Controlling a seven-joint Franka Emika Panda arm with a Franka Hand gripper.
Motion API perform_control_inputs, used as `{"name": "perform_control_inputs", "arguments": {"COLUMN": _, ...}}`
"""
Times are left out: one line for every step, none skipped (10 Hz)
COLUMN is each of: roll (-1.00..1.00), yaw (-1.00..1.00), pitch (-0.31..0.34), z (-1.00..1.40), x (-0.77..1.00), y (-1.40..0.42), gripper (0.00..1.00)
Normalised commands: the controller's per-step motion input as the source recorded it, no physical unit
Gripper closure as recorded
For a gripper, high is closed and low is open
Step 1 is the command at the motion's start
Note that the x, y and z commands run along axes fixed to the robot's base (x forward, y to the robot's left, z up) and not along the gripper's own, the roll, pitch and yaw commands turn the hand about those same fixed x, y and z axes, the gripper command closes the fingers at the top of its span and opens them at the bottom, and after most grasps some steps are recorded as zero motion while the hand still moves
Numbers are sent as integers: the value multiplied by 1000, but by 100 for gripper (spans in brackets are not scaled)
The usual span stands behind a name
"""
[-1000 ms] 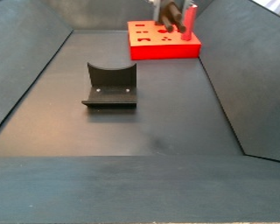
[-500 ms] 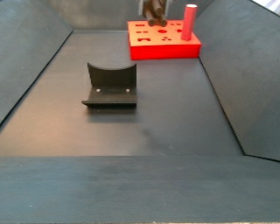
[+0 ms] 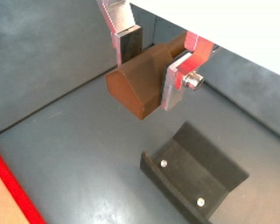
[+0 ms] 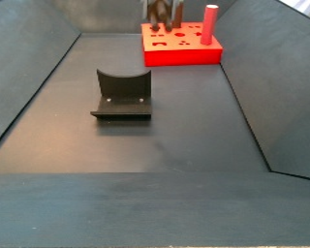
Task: Pick up the 3 prong object. Move up. Rotate the 3 prong object. Place the 3 prong object on the fixture. Regrasp the 3 prong object. Move to above the board. Insert the 3 prong object.
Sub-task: Place the 3 prong object on the fixture.
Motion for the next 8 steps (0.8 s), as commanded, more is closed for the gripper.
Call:
{"name": "perform_control_inputs", "arguments": {"roll": -1000, "yaw": -148, "pitch": 68, "z": -183, "x": 1000, "y": 196, "gripper": 100}}
{"name": "perform_control_inputs", "arguments": {"roll": -1000, "yaw": -149, "pitch": 77, "z": -89, "x": 1000, "y": 137, "gripper": 100}}
{"name": "perform_control_inputs", "arguments": {"roll": -1000, "yaw": -149, "pitch": 90, "z": -36, "x": 895, "y": 99, "gripper": 100}}
{"name": "perform_control_inputs", "arguments": {"roll": -1000, "yaw": -152, "pitch": 94, "z": -25, "x": 774, "y": 79, "gripper": 100}}
{"name": "perform_control_inputs", "arguments": {"roll": -1000, "yaw": -159, "pitch": 93, "z": -25, "x": 617, "y": 61, "gripper": 100}}
{"name": "perform_control_inputs", "arguments": {"roll": -1000, "yaw": -166, "pitch": 96, "z": -13, "x": 500, "y": 51, "gripper": 100}}
{"name": "perform_control_inputs", "arguments": {"roll": -1000, "yaw": -176, "pitch": 96, "z": -8, "x": 386, "y": 48, "gripper": 100}}
{"name": "perform_control_inputs", "arguments": {"roll": -954, "yaw": -182, "pitch": 89, "z": -9, "x": 277, "y": 45, "gripper": 100}}
